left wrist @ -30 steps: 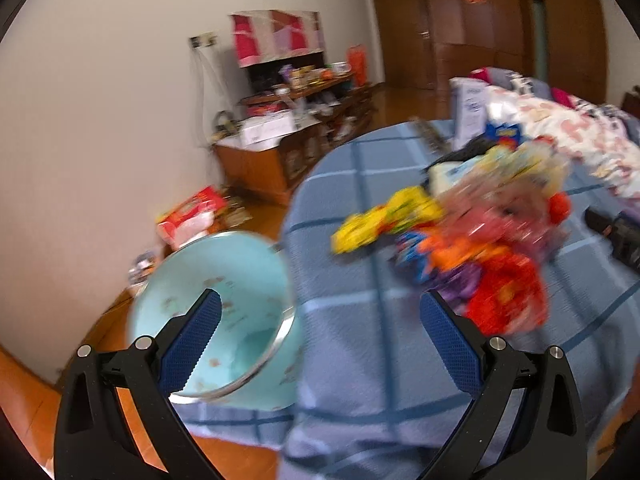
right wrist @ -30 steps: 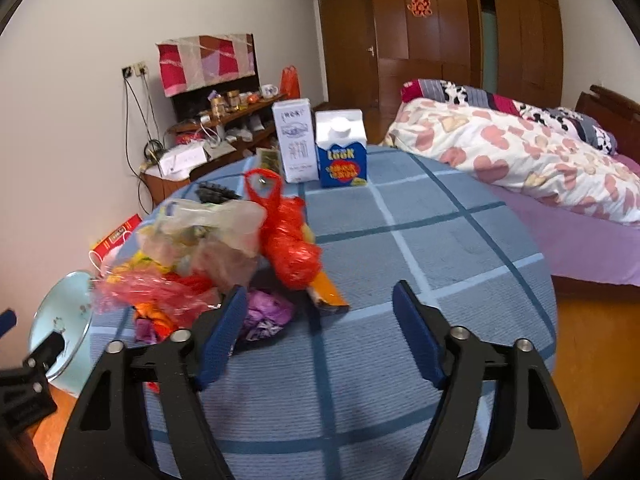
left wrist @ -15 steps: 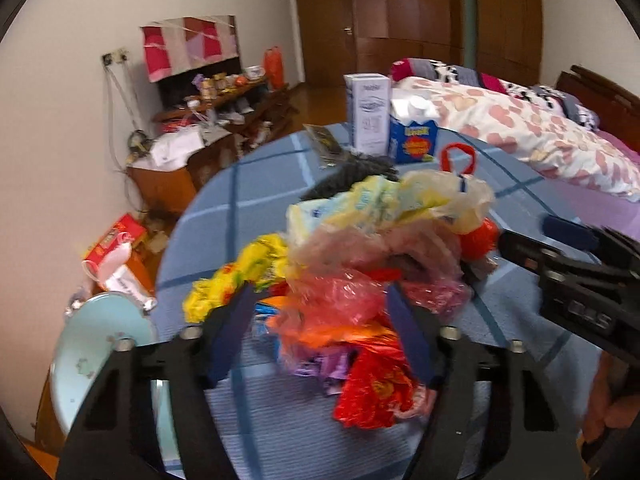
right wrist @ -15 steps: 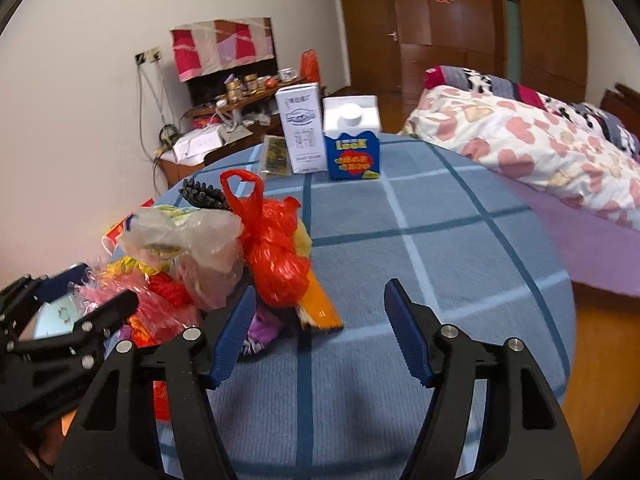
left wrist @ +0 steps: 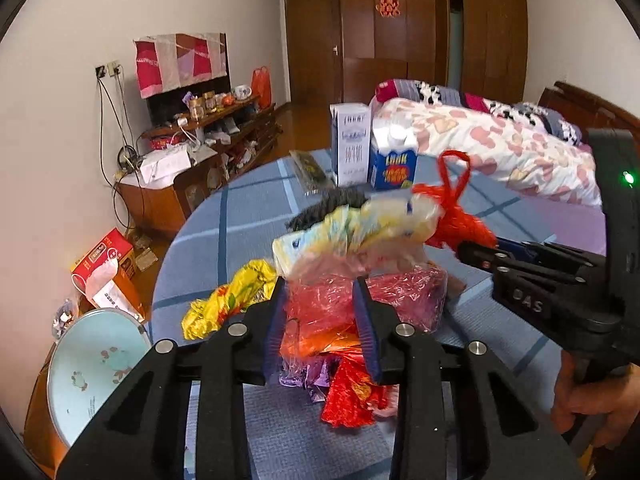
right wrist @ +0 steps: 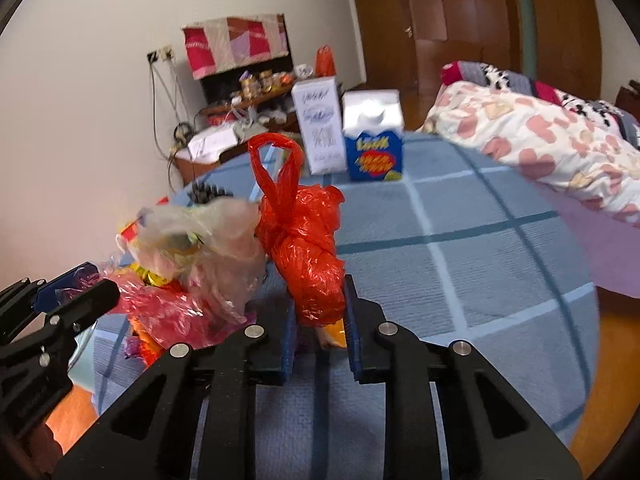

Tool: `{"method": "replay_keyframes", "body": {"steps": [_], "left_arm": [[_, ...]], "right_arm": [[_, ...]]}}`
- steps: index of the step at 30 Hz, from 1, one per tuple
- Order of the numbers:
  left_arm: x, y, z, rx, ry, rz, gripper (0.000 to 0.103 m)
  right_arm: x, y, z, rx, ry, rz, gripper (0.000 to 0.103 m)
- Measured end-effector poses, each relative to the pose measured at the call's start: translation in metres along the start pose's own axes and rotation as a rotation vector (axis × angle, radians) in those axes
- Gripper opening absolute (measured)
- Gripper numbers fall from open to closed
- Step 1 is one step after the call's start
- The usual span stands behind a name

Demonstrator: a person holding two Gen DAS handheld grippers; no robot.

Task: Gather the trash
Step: 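Carry both bags over the blue bucket and open both tools to drop them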

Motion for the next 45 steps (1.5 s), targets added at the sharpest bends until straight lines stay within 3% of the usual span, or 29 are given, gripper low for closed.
{"method": "replay_keyframes", "body": {"steps": [4,10,29,45], "left_arm": [[0.005,0.029,0.002,0.011,0.008,0.05,0.033],[-0.001,0.049,0.0,0.071,0.018,0.058,0.033],[-0.024,0.108,-0.045,0.289,0.078,0.065,0.033],[-0.047,0.145,-0.095,0.406,0.152,0.067,0.033]], "right_arm": [[0.0,0.031,0.012,-0.031,-0.04,0.058,0.022],[-0.016,0.049,0.011,-0.069,-0.053,0.045,0.022],[-0.029,0.094,-0.043,-0.001,0.004,0.092,0.022],[-0.035,0.103,-0.112,0.103,0.101,0.088,0.022]]}}
Point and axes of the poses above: each gripper's, at about its wrist camera, not at the fingertips, and y roughly against the way its jaws point, z to its right, x to its top, the point moved 3 cm from there along -y, roughly the way its jaws point, and after that the axes turned 13 degrees about -x, right-handed, at the moved point
